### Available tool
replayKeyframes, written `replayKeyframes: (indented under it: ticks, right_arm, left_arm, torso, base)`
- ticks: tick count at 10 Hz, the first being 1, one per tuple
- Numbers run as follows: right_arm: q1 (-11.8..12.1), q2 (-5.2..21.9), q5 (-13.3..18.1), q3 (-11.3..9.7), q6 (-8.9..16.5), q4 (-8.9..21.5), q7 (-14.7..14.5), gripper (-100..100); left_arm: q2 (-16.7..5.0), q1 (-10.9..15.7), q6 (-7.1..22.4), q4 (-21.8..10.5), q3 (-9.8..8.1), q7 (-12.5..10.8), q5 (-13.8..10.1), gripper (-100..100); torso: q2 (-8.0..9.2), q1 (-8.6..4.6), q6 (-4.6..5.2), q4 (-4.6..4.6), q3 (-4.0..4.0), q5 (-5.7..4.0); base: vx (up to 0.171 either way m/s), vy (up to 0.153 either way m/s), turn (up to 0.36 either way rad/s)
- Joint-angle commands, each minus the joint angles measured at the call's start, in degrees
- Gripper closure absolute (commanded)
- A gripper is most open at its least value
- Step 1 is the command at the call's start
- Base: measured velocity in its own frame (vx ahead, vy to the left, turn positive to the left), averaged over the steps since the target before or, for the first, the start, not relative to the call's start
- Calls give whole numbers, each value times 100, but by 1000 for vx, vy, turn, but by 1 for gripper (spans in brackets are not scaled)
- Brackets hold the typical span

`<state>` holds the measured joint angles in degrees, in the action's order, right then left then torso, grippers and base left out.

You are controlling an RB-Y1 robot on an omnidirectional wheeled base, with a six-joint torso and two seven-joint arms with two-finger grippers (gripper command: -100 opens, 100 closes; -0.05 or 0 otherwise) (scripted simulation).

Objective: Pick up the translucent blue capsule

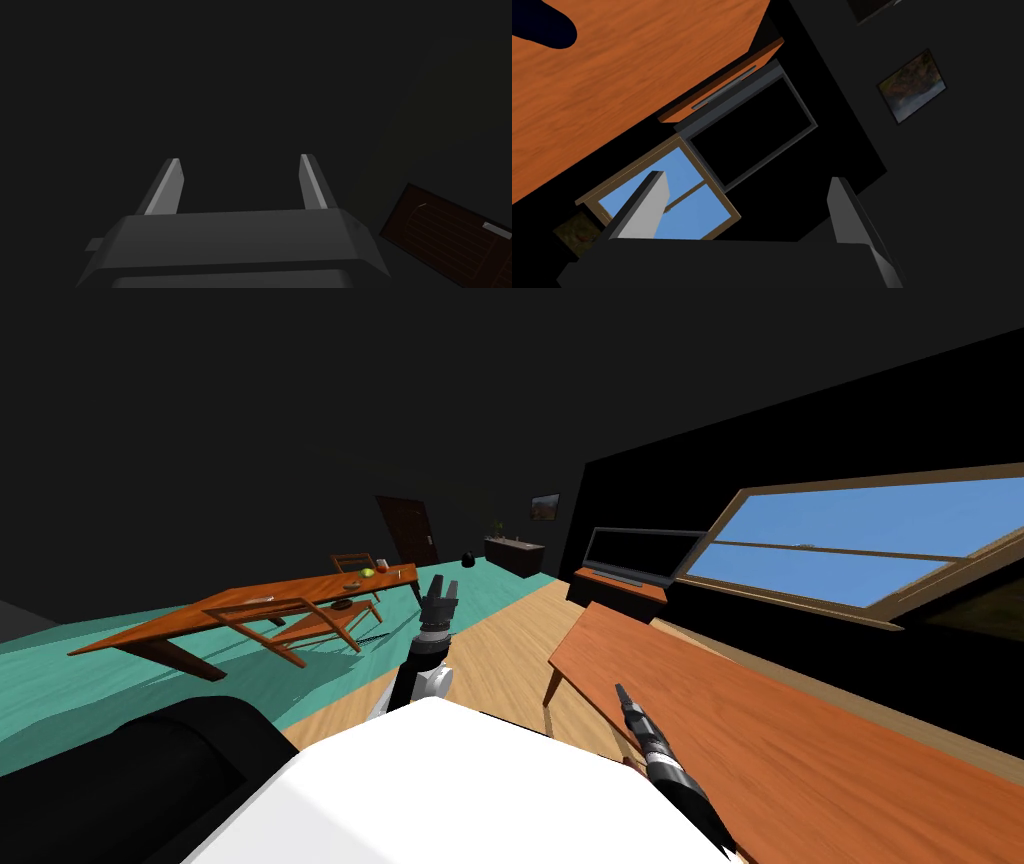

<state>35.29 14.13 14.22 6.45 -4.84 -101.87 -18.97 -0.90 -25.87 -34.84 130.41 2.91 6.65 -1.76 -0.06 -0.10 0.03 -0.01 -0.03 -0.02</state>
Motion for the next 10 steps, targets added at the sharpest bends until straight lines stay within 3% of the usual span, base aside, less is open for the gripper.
replayKeyframes:
  ticks: [1,3,6,7,8,10]
  right_arm:
    - [-48,-4,42,7,163,154,-75,-100]
    - [-90,103,129,7,557,486,-287,-100]
    - [-118,162,160,0,872,645,-395,-100]
    - [-150,225,182,-11,1105,798,-505,-100]
    - [-150,225,182,-11,1105,798,-505,-100]
    - [-228,363,199,-48,1464,1083,-725,-100]
  left_arm:
    - [0,0,0,0,0,0,0,0]
    - [0,0,0,0,0,0,0,0]
    - [0,0,0,0,0,0,0,0]
    - [0,-1,0,0,0,0,0,0]
    - [0,0,0,0,0,0,0,0]
    - [0,0,0,0,0,0,0,0]
  torso:
    - [0,0,0,0,0,0]
    - [-1,0,0,0,-1,0]
    - [-3,1,0,-1,-2,0]
    - [-4,2,2,-1,-2,0]
    - [-5,2,1,-1,-3,0]
    - [-6,2,1,-1,-3,0]
  base:
    - [4,-10,62]
    - [8,-13,140]
    - [10,-12,61]
    - [15,-9,77]
    - [13,-8,42]
    - [22,-12,84]
